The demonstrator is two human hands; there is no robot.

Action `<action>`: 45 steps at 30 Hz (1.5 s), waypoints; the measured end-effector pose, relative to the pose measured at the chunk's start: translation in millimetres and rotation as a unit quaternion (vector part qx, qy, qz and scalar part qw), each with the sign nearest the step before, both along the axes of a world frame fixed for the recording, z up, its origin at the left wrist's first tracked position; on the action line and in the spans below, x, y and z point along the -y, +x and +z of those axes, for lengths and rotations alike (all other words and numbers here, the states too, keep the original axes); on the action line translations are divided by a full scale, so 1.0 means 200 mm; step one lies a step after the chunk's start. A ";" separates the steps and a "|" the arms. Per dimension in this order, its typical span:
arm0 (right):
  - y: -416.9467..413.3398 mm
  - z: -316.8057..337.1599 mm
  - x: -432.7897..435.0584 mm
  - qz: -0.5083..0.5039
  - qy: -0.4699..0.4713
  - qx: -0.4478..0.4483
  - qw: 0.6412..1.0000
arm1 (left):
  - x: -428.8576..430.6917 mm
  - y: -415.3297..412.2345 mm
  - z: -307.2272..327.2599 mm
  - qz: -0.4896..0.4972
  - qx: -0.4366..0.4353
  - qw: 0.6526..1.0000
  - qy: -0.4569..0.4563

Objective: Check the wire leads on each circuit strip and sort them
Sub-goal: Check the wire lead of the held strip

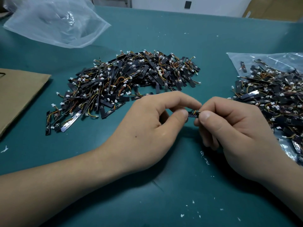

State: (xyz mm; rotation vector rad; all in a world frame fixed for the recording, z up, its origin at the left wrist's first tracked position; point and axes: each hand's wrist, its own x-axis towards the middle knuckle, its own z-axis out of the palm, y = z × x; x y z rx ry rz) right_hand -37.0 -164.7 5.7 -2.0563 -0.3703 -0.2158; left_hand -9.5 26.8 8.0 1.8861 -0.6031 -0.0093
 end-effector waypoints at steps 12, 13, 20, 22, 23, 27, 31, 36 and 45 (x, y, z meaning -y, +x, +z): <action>0.00 0.00 0.00 -0.009 0.010 -0.004 1.000 | 0.01 0.00 0.00 0.009 -0.035 0.999 -0.014; 0.00 0.00 0.00 -0.011 0.016 -0.004 1.000 | 0.01 0.00 0.00 0.014 -0.041 0.999 -0.019; -0.01 0.00 0.00 -0.017 0.018 0.008 1.000 | 0.01 -0.01 0.01 0.011 -0.023 1.000 0.006; -0.01 0.00 0.00 -0.016 0.012 0.005 1.000 | 0.01 -0.01 0.01 0.009 -0.006 1.000 0.019; -0.01 0.00 0.00 -0.014 0.011 0.002 1.000 | 0.01 -0.01 0.01 0.007 -0.003 1.000 0.019; 0.00 0.00 0.00 0.001 0.032 -0.008 0.999 | 0.01 -0.01 0.02 0.002 -0.010 1.000 -0.001; -0.01 0.00 0.01 0.013 0.046 -0.014 0.999 | 0.01 -0.01 0.02 -0.013 -0.018 0.999 -0.024; -0.01 0.01 0.01 0.021 0.039 -0.019 0.999 | 0.01 0.00 0.02 -0.017 -0.025 0.999 -0.017; -0.01 0.01 0.00 0.019 0.033 -0.023 0.999 | 0.00 0.00 0.02 -0.010 -0.028 0.999 -0.026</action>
